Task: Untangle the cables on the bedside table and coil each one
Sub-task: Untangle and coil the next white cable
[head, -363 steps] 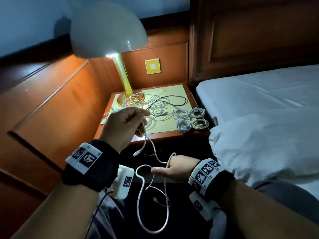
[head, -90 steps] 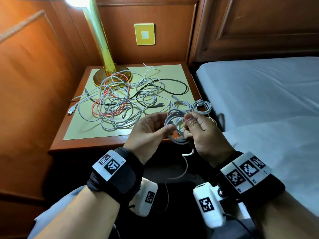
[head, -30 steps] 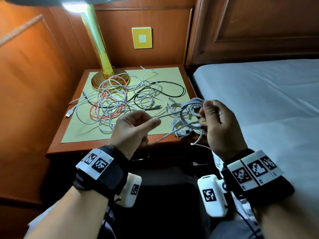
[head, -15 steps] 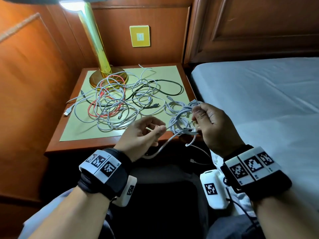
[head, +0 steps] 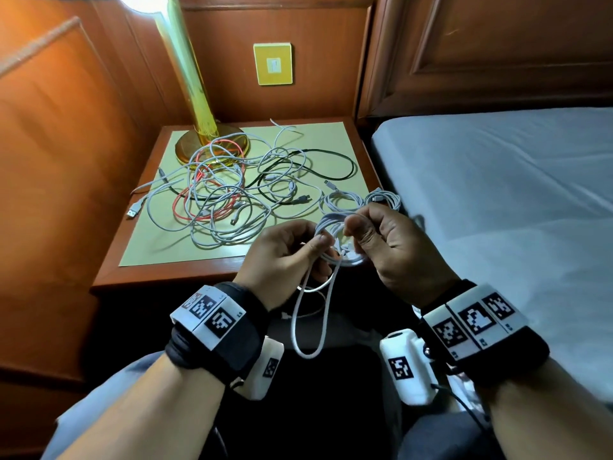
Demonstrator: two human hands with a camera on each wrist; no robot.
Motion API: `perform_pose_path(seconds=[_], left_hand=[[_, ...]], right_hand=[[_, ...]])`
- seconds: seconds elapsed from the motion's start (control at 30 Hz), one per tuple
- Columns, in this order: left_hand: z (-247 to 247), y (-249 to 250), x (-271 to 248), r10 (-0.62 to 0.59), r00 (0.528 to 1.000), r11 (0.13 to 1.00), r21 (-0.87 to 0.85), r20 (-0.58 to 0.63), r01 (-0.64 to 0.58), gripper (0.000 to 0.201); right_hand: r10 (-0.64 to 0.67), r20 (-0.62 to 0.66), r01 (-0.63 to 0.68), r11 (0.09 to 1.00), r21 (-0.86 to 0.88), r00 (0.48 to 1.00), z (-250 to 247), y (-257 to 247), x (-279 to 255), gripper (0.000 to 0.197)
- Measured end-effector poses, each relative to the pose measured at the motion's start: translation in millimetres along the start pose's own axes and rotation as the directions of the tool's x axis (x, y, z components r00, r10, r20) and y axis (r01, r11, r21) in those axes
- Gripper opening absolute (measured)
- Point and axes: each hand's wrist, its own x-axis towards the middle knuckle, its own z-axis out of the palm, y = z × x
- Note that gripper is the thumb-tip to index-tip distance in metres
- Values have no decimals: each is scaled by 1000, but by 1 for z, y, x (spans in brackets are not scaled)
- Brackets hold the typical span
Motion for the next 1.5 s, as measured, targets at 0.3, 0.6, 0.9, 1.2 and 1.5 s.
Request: perform_pose_path(seconds=[0.3,0.6,0.9,1.2,1.5], left_hand=[[-1,8,4,-140,974,936,-346,-178,71,37],[-4,5,9,-198,942,922,-377,-270,85,16],[-3,6,7,-186,933,928,-366,-308,64,24],[-19,5,14,-158,888,938,-348,-433,-3,12],[-20,5,13,-69,899,970,-239,-433,-41,11]], right_hand=[[-235,-301,173,960,-219,924,5,0,-1,29],[-317,3,307,916,-257,948,12,7,-2,25],[82,90,-102,965,241,993,12,-5,-5,16],[312,-5,-215,666,715,950,-8,-9,4,21],[375,261,-456,706,542,890,-6,-9,4,28]])
